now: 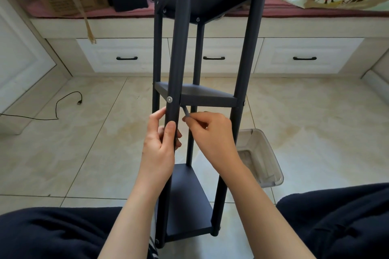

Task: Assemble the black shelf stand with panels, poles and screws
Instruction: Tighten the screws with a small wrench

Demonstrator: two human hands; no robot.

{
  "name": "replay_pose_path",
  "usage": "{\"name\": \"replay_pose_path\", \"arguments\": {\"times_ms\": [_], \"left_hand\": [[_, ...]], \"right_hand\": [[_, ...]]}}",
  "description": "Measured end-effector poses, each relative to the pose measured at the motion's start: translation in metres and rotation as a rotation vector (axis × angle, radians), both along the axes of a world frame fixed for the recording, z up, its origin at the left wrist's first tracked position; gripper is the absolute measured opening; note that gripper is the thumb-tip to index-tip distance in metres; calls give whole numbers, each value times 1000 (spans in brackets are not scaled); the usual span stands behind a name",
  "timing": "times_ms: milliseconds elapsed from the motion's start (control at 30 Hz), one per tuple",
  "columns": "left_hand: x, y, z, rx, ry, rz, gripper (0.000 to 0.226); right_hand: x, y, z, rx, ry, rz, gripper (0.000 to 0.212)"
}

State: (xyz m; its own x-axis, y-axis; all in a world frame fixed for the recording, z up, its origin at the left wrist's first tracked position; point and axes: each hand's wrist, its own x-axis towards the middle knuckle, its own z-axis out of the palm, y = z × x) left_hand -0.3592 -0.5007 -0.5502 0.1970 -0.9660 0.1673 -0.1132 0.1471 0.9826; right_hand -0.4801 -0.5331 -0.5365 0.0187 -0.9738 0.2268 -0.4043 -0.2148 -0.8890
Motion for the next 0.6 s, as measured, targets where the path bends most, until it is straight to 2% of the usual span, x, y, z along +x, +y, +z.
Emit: {"name": "replay_pose_path", "arguments": {"times_ms": [200,400,600], "left_hand": [[1,1,0,3,-6,-1,29],[1,1,2,1,26,-8,29],[2,2,3,12,56,1,27]], "right_hand": [[-5,-5,8,58,53,9,18],[3,-8,5,19,67,23,24],[18,-9,-20,-177,53,-11,25]]}}
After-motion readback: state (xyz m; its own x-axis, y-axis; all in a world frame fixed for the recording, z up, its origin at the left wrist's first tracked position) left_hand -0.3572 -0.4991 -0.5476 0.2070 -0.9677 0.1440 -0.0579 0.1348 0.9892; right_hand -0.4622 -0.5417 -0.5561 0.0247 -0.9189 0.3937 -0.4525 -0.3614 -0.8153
